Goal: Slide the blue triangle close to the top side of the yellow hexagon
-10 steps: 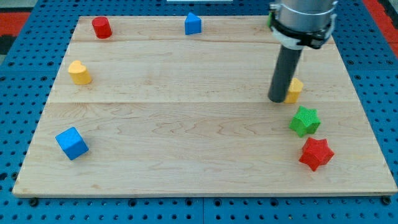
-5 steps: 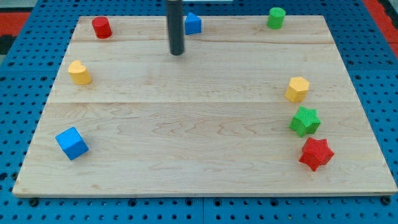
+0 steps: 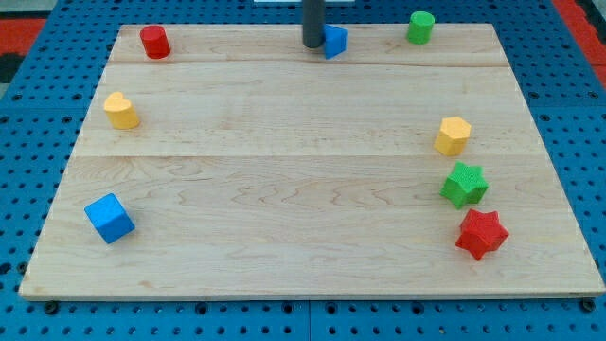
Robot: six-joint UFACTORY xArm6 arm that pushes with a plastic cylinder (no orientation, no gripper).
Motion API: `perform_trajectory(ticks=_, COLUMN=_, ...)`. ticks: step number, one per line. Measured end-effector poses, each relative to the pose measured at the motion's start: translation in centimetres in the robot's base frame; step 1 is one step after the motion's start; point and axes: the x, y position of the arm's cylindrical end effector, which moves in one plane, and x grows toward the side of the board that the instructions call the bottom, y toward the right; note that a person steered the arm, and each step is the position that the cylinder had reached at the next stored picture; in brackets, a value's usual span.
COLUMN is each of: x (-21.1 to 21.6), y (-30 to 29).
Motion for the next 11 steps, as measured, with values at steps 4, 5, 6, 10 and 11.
perform_trajectory(ticks=4, x=-0.3, y=1.1)
perform_trajectory(ticks=5, x=-1.2, y=-0.3)
perform_trajectory(ticks=6, x=-1.4, y=0.3)
perform_trajectory(ticks=10, x=4.8, y=7.0)
perform_trajectory(ticks=11, x=8.0, y=8.2)
